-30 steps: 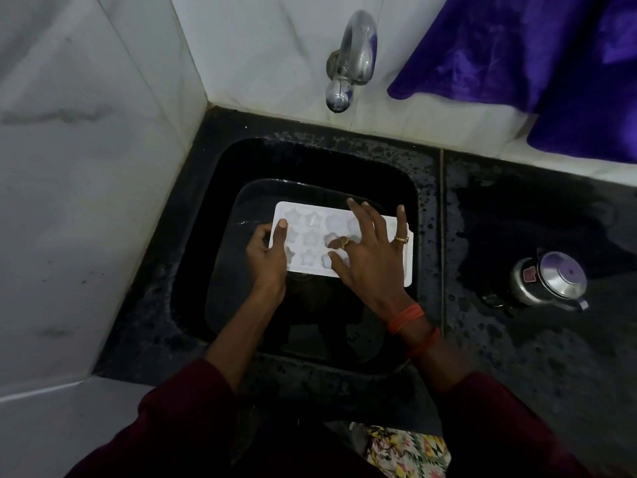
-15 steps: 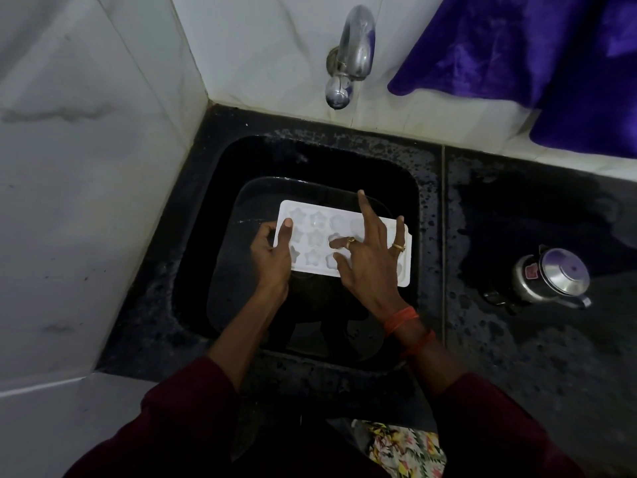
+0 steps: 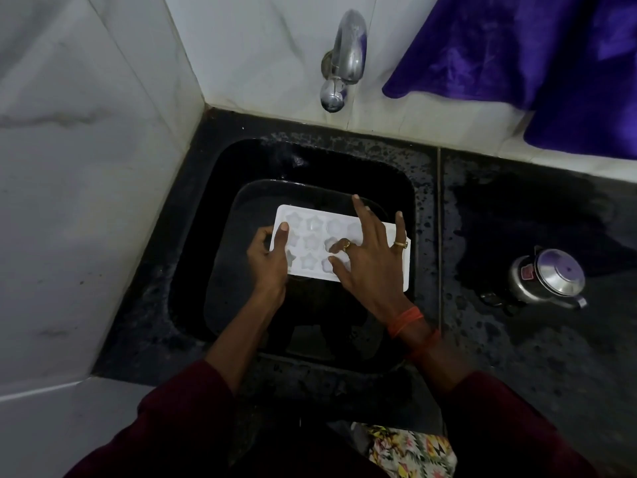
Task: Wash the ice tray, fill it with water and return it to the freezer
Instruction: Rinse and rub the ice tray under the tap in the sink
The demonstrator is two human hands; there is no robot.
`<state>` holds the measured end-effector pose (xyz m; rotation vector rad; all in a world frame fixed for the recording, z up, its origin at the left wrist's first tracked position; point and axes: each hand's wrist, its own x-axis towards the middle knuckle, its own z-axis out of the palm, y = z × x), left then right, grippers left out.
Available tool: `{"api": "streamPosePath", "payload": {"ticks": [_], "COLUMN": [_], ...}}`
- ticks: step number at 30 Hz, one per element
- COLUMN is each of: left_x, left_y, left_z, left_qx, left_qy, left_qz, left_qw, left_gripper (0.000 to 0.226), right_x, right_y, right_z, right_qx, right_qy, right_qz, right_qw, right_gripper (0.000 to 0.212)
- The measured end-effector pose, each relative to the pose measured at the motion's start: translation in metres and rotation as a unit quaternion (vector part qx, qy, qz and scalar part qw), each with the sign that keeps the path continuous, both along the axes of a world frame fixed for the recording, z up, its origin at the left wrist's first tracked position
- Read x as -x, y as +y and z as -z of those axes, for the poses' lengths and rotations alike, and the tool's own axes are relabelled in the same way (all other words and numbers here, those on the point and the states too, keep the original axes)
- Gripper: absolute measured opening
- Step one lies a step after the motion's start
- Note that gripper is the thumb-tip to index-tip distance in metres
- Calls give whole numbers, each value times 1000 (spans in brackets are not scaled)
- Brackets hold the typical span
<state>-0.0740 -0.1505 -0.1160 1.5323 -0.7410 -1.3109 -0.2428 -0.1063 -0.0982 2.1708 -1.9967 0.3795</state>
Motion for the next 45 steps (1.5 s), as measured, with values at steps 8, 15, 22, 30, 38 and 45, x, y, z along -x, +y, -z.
{"api": "streamPosePath", "payload": {"ticks": [8, 15, 22, 30, 38, 45], "left_x": [4, 3, -6, -11, -13, -10], "left_y": [0, 2, -1, -11, -12, -10], "left_z": [-3, -4, -4, -7, -10, -7], "left_qx": [6, 5, 0, 19, 22, 22], "left_qy": [0, 2, 2, -4, 2, 15], "left_qz": [-2, -12, -30, -23, -31, -26], "left_qw": [1000, 1000, 1000, 1000, 999, 999], "left_gripper": [24, 23, 23, 24, 26, 21], "right_x": [-6, -6, 3, -1, -10, -5], "right_y": [14, 26, 15, 12, 12, 9], "right_z": [-2, 4, 1, -9, -9, -11], "right_qx": [37, 0, 18, 5, -7, -16], "right_qy": [-108, -90, -40, 57, -33, -72], "right_qz": [-11, -65, -137, -95, -93, -95], "right_qw": [993, 994, 990, 994, 995, 993], "right_gripper": [11, 26, 31, 44, 33, 31]}}
